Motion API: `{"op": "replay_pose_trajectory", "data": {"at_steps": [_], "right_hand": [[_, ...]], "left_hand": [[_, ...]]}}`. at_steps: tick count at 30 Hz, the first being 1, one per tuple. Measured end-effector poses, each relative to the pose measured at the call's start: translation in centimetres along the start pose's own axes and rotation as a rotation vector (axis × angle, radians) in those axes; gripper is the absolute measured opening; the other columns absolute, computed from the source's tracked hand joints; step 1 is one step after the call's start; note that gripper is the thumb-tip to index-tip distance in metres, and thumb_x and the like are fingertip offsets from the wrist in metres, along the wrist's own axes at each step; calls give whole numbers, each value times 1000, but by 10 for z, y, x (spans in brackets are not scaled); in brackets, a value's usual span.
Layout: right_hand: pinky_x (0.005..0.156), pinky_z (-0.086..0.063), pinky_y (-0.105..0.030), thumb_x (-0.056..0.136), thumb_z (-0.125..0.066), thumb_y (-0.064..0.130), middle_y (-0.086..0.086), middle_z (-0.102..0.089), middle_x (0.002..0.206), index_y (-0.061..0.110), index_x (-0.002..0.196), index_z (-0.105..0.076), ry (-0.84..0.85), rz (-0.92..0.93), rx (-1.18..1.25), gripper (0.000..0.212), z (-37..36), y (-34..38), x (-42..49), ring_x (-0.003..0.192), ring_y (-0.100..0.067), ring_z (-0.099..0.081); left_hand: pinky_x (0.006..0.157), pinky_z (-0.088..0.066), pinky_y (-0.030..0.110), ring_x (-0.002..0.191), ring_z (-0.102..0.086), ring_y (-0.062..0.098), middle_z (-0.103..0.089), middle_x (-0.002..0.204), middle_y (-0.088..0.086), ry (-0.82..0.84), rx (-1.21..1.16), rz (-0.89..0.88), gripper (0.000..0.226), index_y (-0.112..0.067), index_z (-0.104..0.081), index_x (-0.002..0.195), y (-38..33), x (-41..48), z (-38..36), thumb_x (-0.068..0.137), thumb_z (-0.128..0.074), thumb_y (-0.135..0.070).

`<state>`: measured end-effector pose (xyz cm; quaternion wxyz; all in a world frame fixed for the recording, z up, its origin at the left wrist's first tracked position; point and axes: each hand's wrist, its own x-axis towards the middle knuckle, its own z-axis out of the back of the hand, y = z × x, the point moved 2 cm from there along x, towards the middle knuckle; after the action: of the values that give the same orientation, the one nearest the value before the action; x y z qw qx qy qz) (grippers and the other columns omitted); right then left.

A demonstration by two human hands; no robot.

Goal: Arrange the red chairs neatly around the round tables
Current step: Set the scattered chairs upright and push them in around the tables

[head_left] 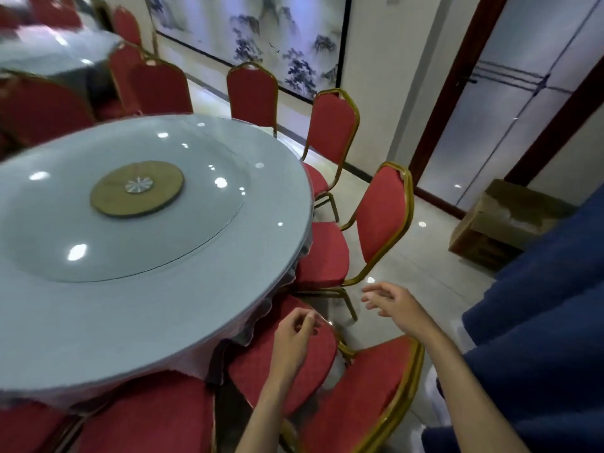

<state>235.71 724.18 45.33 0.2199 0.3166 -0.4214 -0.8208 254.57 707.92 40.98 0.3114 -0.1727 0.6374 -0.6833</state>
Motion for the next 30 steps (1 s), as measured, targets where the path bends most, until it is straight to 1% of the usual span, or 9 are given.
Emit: {"op": "replay_pose_trajectory", "data": {"at_steps": [4, 7, 12, 15, 18, 19, 22, 24, 30], "right_hand": [[91, -55, -37, 102, -61, 34, 7, -75, 105, 32, 109, -71, 95, 9, -100, 13, 36, -9, 60, 99, -10, -71], [91, -56, -40, 101, -61, 37, 6, -75, 107, 34, 109, -70, 144, 42, -120, 12, 63, -20, 104, 100, -12, -71], [85, -56, -36, 101, -64, 29, 8, -76, 98, 35, 102, -71, 310, 51, -137, 10, 75, -49, 145, 94, -11, -72], [84, -57, -32, 100, -65, 29, 11, -77, 95, 33, 104, -73, 460, 62, -156, 9, 71, -74, 147, 90, -5, -72], [78, -51, -17, 100, -66, 29, 12, -76, 102, 32, 106, -73, 564, 62, -179, 10, 65, -93, 139, 92, 3, -70], [78, -51, -16, 100, -65, 30, 14, -76, 102, 33, 106, -73, 598, 60, -183, 10, 62, -99, 137, 94, 4, -69], [91, -57, -27, 99, -66, 33, 14, -76, 103, 35, 107, -74, 683, 74, -206, 11, 55, -112, 128, 98, 2, -69], [95, -57, -31, 98, -66, 34, 13, -77, 103, 36, 106, -74, 698, 90, -205, 11, 49, -114, 122, 100, -1, -70], [92, -57, -28, 99, -64, 35, 14, -75, 105, 36, 107, -73, 694, 156, -299, 12, 32, -116, 96, 99, 1, -69]], "left_hand": [[71, -51, 18, 83, -71, 10, -76, 88, -2, -100, -1, 90, 17, -18, -74, 92, 11, 1, -5, 102, -60, -18], [71, -50, 17, 80, -70, 5, -76, 88, -4, -222, 17, 171, 16, -18, -74, 93, 16, 1, -15, 101, -61, -19], [73, -53, 20, 80, -72, 9, -77, 87, -3, -409, 48, 270, 17, -17, -74, 91, 11, -4, -43, 102, -60, -16], [77, -56, 25, 83, -73, 13, -77, 89, 0, -483, 69, 300, 18, -17, -75, 91, 8, -11, -57, 102, -60, -17], [76, -55, 24, 84, -73, 13, -77, 91, 2, -534, 65, 334, 20, -16, -75, 92, 8, -18, -72, 104, -59, -18], [76, -56, 25, 85, -73, 14, -77, 91, 3, -552, 61, 343, 20, -16, -75, 93, 7, -20, -76, 104, -58, -18], [79, -57, 32, 86, -73, 16, -77, 92, 3, -583, 23, 361, 20, -15, -75, 95, 8, -29, -87, 104, -58, -21], [81, -57, 33, 86, -73, 16, -77, 91, 2, -582, 22, 353, 20, -15, -75, 95, 10, -35, -92, 104, -58, -22], [81, -57, 30, 86, -73, 13, -77, 92, 0, -566, 24, 327, 18, -20, -75, 95, 32, -54, -92, 103, -59, -26]]}}
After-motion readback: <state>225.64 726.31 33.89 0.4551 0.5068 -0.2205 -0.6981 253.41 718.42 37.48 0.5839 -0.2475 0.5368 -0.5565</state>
